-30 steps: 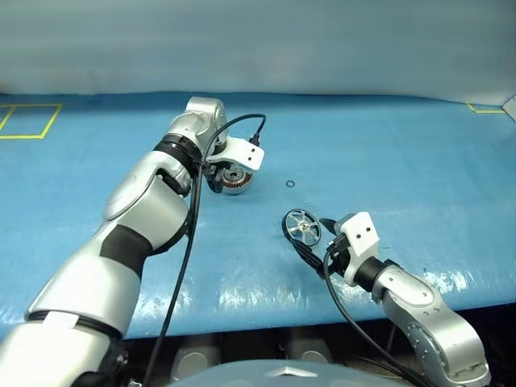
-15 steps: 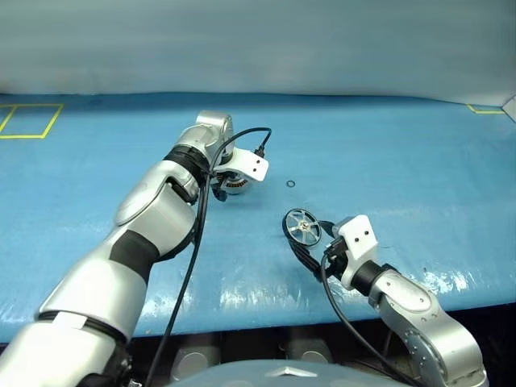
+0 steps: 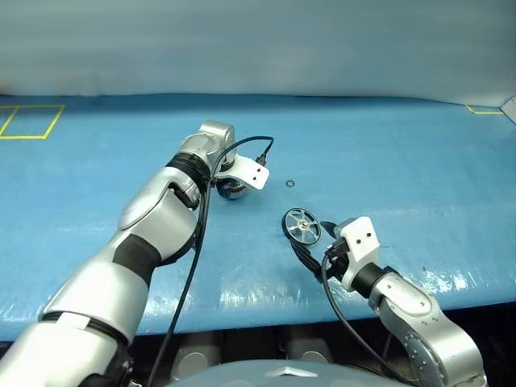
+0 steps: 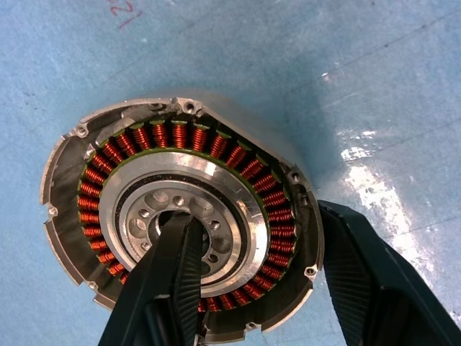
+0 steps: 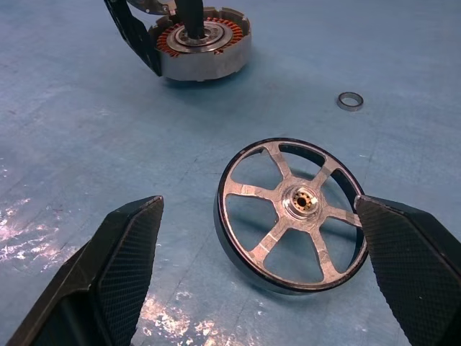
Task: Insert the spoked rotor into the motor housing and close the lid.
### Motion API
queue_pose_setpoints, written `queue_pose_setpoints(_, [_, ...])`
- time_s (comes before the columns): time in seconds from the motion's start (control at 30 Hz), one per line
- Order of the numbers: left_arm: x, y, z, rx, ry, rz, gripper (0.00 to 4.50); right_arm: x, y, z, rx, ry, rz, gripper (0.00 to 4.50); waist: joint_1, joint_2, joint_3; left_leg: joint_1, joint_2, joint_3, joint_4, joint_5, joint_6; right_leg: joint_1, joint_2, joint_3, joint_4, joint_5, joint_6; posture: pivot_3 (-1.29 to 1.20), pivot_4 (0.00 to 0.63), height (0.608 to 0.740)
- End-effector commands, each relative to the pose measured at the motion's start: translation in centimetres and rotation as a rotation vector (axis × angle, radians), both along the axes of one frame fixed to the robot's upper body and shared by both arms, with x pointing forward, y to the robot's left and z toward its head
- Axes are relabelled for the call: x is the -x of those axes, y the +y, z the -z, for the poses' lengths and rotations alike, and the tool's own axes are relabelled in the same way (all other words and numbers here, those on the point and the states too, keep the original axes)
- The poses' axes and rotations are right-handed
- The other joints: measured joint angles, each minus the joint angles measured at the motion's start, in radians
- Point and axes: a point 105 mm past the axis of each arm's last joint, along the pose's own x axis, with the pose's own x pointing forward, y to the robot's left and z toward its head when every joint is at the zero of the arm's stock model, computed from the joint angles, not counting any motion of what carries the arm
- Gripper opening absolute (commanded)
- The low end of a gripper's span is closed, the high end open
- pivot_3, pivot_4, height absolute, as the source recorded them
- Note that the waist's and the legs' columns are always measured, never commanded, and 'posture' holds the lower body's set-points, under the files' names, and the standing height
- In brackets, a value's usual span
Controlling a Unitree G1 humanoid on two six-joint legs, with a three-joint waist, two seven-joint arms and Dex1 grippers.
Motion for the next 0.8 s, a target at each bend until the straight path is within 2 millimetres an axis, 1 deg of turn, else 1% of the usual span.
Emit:
queue_pose_setpoints(0.03, [0.8, -0.1, 0.3, -0.030, 0.042, 0.102, 2.08, -0.2, -0.1, -1.2, -0.007, -0.056, 0.009, 4.50, 0.000, 0.000, 0.000, 0.000, 0.000, 0.000, 0.000, 0.000, 0.000, 0.000, 0.000, 0.000, 0.000, 0.000, 0.000, 0.00, 0.150, 0.740])
queue_pose_setpoints(0.13, [1.5, 0.4, 0.2, -0.050, 0.065, 0.201, 2.08, -0.4, 0.1, -1.3, -0.013, -0.057, 0.005, 4.50, -0.002, 0.000, 0.000, 0.000, 0.001, 0.000, 0.000, 0.000, 0.000, 0.000, 0.000, 0.000, 0.001, 0.000, -0.001, 0.00, 0.150, 0.740])
queue_pose_setpoints(0.27, [3.2, 1.2, 0.8, -0.036, 0.107, 0.295, 2.08, -0.7, 0.2, -1.2, -0.020, -0.057, 0.002, 4.50, -0.005, 0.002, -0.001, 0.001, 0.002, 0.000, -0.001, 0.000, 0.000, 0.000, 0.000, 0.000, 0.001, -0.001, -0.001, 0.00, 0.150, 0.740])
queue_pose_setpoints(0.4, [4.7, 1.4, 1.3, 0.017, 0.101, 0.324, 2.08, -0.9, 0.4, -1.0, -0.020, -0.047, -0.004, 4.50, -0.004, 0.004, -0.002, 0.002, 0.006, 0.001, -0.001, 0.000, 0.000, 0.000, 0.000, 0.001, 0.001, -0.004, -0.007, 0.00, 0.150, 0.740])
queue_pose_setpoints(0.6, [7.1, 2.0, 2.0, 0.050, 0.094, 0.338, 2.08, -1.2, 1.0, -0.9, -0.044, -0.049, -0.012, 4.50, -0.004, 0.007, -0.004, 0.004, 0.006, 0.001, -0.001, 0.000, 0.000, 0.002, 0.000, 0.001, 0.002, -0.005, -0.009, 0.00, 0.150, 0.740])
queue_pose_setpoints(0.8, [8.8, 1.5, 2.1, 0.056, 0.100, 0.382, 2.08, -1.1, 1.3, -0.6, -0.052, -0.037, -0.024, 4.50, -0.004, 0.009, -0.005, 0.005, 0.006, 0.001, -0.001, 0.000, 0.000, 0.002, 0.001, 0.001, 0.002, -0.005, -0.009, 0.00, 0.150, 0.740])
